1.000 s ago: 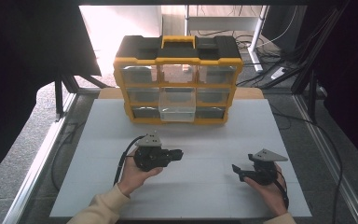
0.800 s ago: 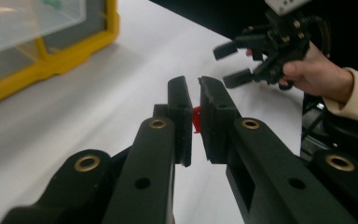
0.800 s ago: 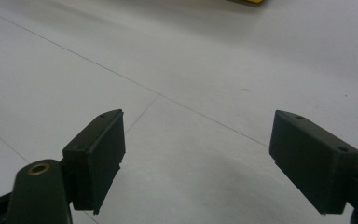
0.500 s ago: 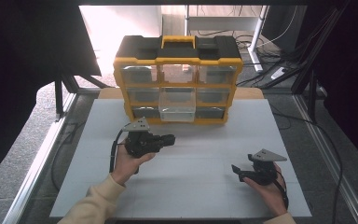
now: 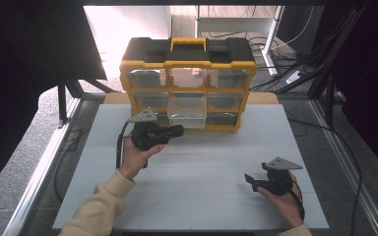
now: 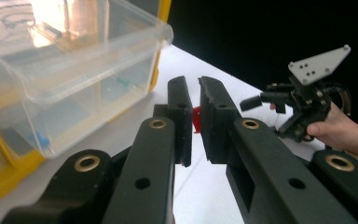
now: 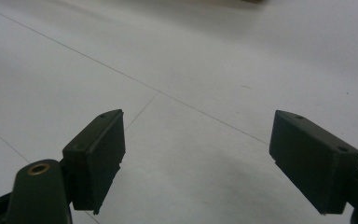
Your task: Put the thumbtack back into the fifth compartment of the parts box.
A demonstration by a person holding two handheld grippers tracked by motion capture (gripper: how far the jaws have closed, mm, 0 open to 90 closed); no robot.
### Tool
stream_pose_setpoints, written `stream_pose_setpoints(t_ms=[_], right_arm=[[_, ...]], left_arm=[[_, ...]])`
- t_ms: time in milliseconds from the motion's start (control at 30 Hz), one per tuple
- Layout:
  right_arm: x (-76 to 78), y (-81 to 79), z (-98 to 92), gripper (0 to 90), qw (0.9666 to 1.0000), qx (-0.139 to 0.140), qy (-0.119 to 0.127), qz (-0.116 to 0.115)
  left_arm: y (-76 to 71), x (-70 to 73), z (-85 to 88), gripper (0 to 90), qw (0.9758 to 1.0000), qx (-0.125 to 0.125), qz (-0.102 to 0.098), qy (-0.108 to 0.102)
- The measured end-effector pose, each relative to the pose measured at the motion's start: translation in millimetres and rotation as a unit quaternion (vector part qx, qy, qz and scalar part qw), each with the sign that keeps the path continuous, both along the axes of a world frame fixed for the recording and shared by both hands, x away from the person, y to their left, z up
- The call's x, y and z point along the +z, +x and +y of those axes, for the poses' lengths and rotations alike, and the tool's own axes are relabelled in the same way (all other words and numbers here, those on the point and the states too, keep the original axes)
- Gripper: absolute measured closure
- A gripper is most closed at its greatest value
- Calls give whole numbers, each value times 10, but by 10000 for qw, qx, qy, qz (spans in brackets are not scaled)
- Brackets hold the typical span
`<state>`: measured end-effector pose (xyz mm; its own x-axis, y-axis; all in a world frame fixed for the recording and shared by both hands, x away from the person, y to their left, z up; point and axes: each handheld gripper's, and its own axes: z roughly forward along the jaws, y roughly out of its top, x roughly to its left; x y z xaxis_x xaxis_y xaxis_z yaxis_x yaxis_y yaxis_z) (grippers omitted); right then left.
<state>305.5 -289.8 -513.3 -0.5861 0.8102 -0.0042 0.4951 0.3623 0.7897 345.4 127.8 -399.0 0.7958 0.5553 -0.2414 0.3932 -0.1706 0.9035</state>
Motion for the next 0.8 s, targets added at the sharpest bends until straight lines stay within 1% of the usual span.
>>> stream_pose_setpoints(t_ms=[100,133,167,200,300,500,633,733,800], right_arm=[[-1,1,-2,187,10000,4,9,18],[-1,2,-2,187,10000,7,2,23],[-2,0,2,187,10000,3,3,38],[-3,-1,4,187,10000,9,0,41],[-4,-1,7,186,10000,16,7,51],[-8,3,1,186,10000,27,-13,57],[-5,-3,0,186,10000,26,-21,38],[-3,-3,-5,186,10000,11,-7,24],[-2,-4,-6,186,10000,7,-6,20]], left_arm=[[75,62,-1,826,10000,68,-18,-13],[112,88,0,826,10000,87,-13,-37],[164,116,9,826,9999,103,33,-120],[202,138,14,827,9998,139,41,-136],[297,192,7,826,9997,233,3,-64],[466,203,-49,826,9993,381,26,13],[553,206,-67,826,9986,521,3,43],[631,212,-68,826,9980,627,-2,112],[690,213,-68,826,9970,759,-23,135]])
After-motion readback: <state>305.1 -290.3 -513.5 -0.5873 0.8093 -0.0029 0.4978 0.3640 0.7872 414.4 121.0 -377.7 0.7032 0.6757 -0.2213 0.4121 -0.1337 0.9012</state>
